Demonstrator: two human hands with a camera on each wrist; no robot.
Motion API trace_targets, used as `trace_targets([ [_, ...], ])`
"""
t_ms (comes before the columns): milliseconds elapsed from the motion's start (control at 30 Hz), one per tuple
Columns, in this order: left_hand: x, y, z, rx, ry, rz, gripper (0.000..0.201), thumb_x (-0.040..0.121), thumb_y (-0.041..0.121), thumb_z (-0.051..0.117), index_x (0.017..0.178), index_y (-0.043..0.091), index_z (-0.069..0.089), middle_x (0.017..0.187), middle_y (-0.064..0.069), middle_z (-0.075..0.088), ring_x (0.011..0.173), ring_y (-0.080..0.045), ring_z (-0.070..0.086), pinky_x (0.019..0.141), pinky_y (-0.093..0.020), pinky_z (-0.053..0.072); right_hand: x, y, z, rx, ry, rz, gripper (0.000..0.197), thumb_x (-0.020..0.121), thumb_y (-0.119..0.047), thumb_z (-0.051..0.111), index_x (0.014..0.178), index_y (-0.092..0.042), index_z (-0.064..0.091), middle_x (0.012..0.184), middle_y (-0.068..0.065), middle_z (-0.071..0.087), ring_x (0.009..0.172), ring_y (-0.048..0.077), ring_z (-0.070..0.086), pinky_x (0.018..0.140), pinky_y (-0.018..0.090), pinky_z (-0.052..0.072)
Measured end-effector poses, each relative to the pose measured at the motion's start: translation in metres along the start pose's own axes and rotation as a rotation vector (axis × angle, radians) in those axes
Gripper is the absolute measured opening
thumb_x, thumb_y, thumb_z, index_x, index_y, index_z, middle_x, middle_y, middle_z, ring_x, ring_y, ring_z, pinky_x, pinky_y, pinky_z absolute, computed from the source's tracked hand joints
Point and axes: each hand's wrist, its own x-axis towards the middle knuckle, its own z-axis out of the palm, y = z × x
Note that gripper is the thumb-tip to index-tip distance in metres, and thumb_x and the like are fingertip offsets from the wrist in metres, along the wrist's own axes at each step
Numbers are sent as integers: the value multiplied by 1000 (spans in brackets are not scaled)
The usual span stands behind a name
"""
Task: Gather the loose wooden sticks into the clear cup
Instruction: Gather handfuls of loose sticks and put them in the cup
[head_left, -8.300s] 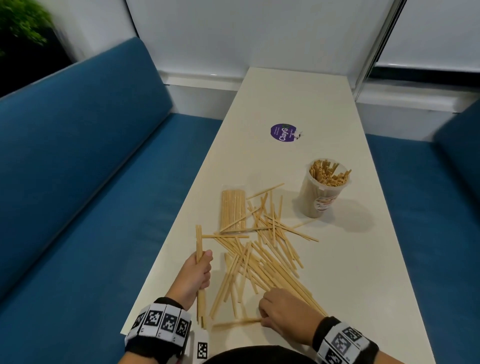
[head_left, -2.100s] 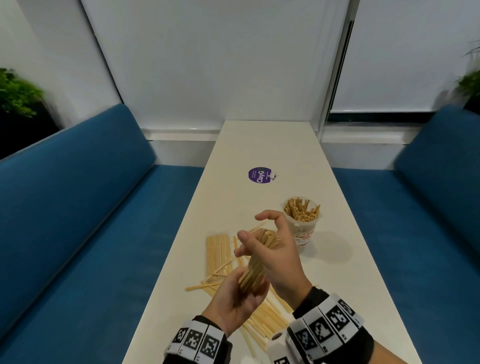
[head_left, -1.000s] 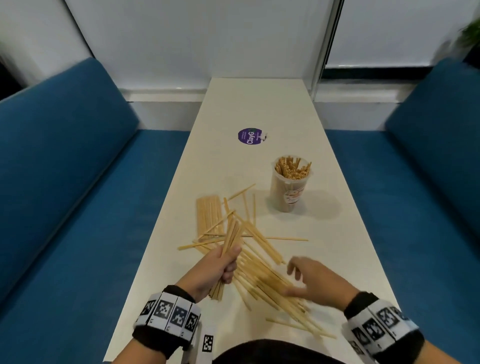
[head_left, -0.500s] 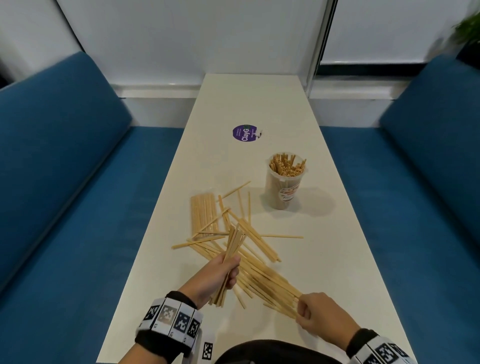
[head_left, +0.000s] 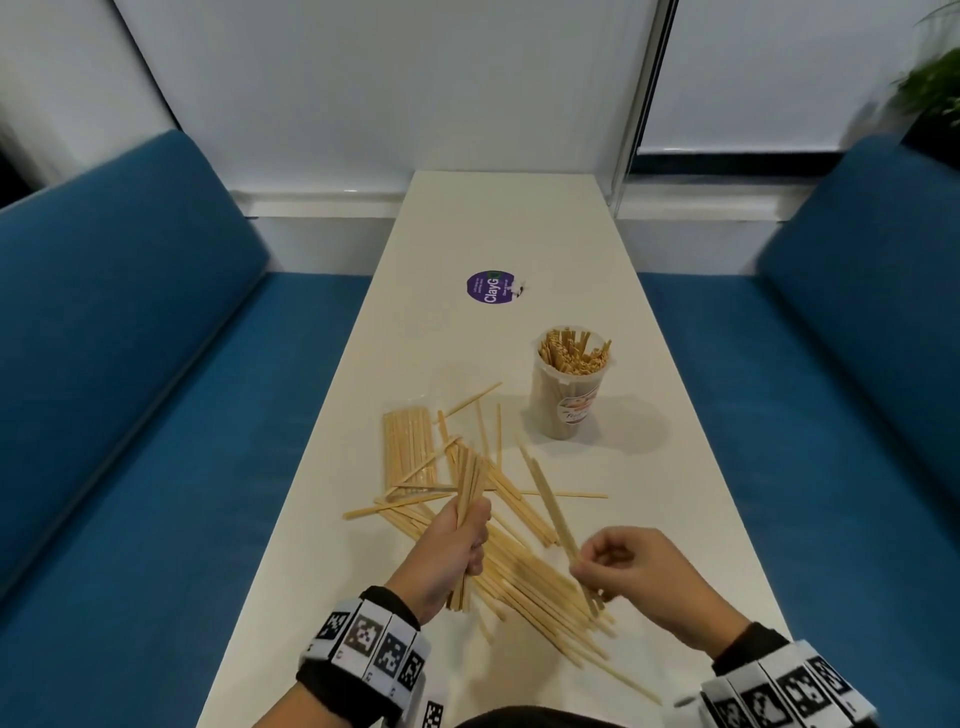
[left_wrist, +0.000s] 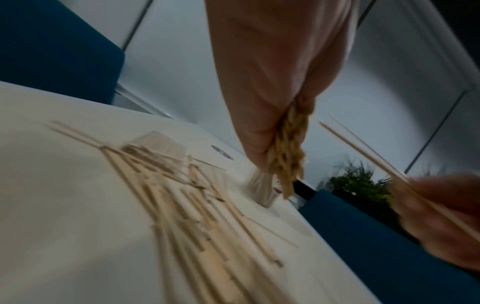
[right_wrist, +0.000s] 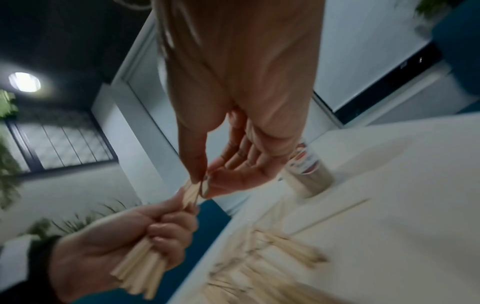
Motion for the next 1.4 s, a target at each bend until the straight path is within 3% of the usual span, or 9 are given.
trace_targets([
  [167, -1, 27, 22, -64, 26, 127, 44, 76, 52, 50, 97, 13, 51, 59, 4, 40, 50, -8, 39, 49, -19, 37, 23, -38, 30, 180, -95, -68, 9, 80, -7, 71, 73, -8, 64, 64, 4, 64, 60, 14, 59, 59, 23, 50],
  [333, 1, 42, 24, -93, 194, 174, 20, 88, 44, 55, 88, 24, 55, 86, 2, 61, 84, -16, 61, 79, -37, 53, 34, -57, 52, 293, -130, -88, 9, 82, -2, 66, 74, -5, 63, 64, 6, 66, 58, 14, 63, 59, 22, 51],
  [467, 4, 42, 23, -73, 314, 240, 30, 93, 41, 48, 77, 16, 51, 64, 1, 41, 55, -12, 40, 54, -23, 37, 39, -55, 64, 325, -23, -58, 7, 83, -12, 68, 79, -7, 66, 73, 7, 69, 70, 18, 64, 67, 25, 52],
  [600, 6, 46, 23, -33, 345, 402, 39, 91, 45, 43, 74, 10, 48, 61, -1, 43, 56, -12, 43, 60, -24, 41, 51, -55, 65, 402, -46, 234, 50, 90, -52, 45, 103, -6, 58, 90, 9, 62, 80, 20, 63, 75, 29, 52],
  [800, 11, 37, 27, 52, 367, 488, 36, 81, 49, 49, 90, 14, 56, 51, 5, 44, 52, -4, 46, 62, -21, 47, 49, -77, 56, 953, -307, 364, 63, 98, -47, 31, 111, 9, 56, 89, 21, 69, 78, 27, 70, 65, 33, 57],
  [1000, 0, 48, 22, 46, 124, 381, 20, 90, 38, 49, 81, 20, 53, 49, 9, 40, 42, -5, 36, 45, -17, 30, 44, -90, 39, 360, -145, -31, 62, 70, -75, 51, 115, -33, 47, 119, -16, 51, 112, 2, 50, 96, 22, 40],
  [1100, -6, 46, 23, 37, -113, 229, 21, 91, 30, 53, 80, 14, 48, 50, 5, 30, 44, -10, 24, 46, -23, 20, 48, -105, 27, 336, -99, -246, 76, 59, -57, 77, 123, -31, 45, 116, -6, 64, 103, 2, 63, 82, 18, 51],
  [1200, -7, 44, 26, 47, -246, 130, 26, 90, 26, 59, 72, 14, 44, 49, 4, 33, 45, -11, 26, 48, -23, 23, 46, -123, 32, 419, -71, -370, 42, 73, -32, 70, 107, -13, 56, 77, 9, 70, 70, 22, 69, 68, 31, 55],
  [1400, -8, 51, 20, 73, -360, 132, 22, 74, 37, 76, 73, 19, 63, 60, 4, 57, 59, -12, 51, 67, -25, 42, 43, -134, 41, 546, 91, -500, 40, 86, -43, 46, 65, -9, 46, 42, 0, 30, 32, 12, 26, 36, 19, 25],
])
